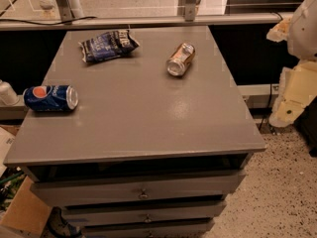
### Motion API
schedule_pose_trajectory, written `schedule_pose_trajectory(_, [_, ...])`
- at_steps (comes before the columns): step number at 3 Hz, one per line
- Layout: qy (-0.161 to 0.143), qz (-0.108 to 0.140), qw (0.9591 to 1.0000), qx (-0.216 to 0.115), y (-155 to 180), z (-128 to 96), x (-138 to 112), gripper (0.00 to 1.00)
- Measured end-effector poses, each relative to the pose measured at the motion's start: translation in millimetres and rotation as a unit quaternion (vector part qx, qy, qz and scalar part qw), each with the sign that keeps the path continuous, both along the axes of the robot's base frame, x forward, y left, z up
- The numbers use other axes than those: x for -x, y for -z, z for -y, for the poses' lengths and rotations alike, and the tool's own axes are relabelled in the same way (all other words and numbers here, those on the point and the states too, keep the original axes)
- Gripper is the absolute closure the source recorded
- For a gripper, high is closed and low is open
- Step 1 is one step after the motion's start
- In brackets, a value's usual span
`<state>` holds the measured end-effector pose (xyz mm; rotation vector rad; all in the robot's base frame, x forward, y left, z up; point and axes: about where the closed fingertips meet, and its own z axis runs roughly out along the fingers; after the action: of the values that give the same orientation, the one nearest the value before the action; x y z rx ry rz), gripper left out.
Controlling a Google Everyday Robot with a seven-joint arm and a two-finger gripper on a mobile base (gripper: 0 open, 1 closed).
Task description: Pick pepsi can
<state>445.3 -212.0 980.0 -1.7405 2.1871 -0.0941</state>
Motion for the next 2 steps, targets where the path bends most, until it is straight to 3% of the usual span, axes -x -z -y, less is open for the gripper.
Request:
schedule_pose_trajectory(1, [-0.046, 0.02, 0.9982, -0.031, -5, -33, -15, 0.0])
schedule_pose_trajectory(2, [-0.103, 0.042, 0.9915, -0.068, -8, -83, -29, 0.0])
